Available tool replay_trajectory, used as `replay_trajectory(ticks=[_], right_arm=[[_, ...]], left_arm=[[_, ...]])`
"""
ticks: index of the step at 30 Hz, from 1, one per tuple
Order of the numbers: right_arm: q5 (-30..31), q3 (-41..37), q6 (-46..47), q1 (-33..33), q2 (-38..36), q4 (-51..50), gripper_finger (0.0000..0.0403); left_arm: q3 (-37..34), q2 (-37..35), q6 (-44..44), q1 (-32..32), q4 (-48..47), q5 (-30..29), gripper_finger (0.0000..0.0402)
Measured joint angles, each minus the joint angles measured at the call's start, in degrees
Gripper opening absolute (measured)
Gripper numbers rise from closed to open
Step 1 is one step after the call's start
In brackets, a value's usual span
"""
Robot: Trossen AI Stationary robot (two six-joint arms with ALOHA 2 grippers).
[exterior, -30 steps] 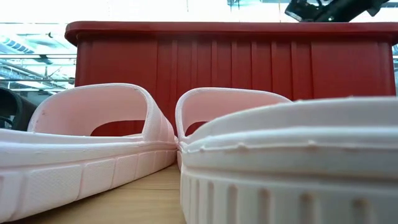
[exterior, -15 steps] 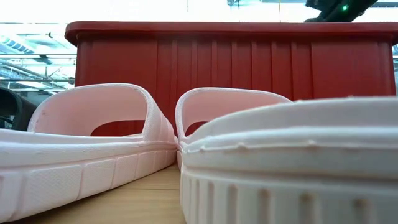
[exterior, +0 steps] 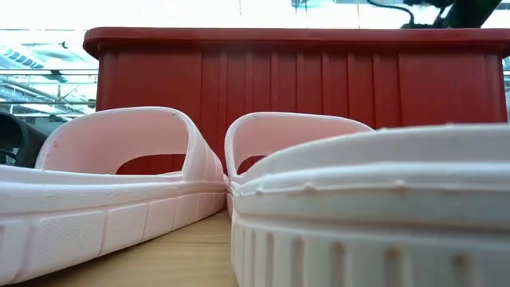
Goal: Pick and place slides into bin
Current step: Adjust the red bin, then put the pink slide into the red bin
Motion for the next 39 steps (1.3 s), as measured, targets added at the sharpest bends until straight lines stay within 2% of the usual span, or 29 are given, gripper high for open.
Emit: replay_trajectory(ticks=[3, 6, 10, 15, 21, 30, 34, 39], right_arm=[[-6.75, 0.09, -0.99, -1.18, 0.15, 1.5, 0.0255], [-10.84, 0.0, -4.92, -1.68, 0.1, 5.27, 0.0255], [-13.58, -0.01, -8.44, -1.49, 0.32, 11.97, 0.0255], [-12.56, 0.15, -8.92, -1.54, 0.19, 13.08, 0.0255], [-7.03, 0.15, -12.31, -1.49, 0.18, 12.04, 0.0255], [-0.6, 0.02, -21.42, -1.49, -0.77, 20.69, 0.0255], [-1.14, 0.02, -23.15, -1.35, -0.81, 24.64, 0.0255], [-11.47, 0.02, -27.38, 0.3, -0.94, 34.83, 0.0255]], left_arm=[[0.0, 0.0, 0.0, 0.02, 0.02, 0.01, 0.025], [0.0, 0.0, 0.14, 0.02, 0.09, 0.0, 0.025], [0.0, 0.04, 0.52, 0.02, 0.13, 0.0, 0.025], [0.0, 0.04, 0.48, 0.02, 0.13, 0.0, 0.025], [0.02, 0.02, 0.77, 0.02, 0.13, 0.0, 0.025], [0.02, 0.02, 0.48, 0.02, 0.48, 0.0, 0.025], [0.02, 0.02, -0.6, 0.02, 0.5, 0.03, 0.025], [0.02, 0.02, -1.1, -0.71, 1.03, 1.61, 0.025]])
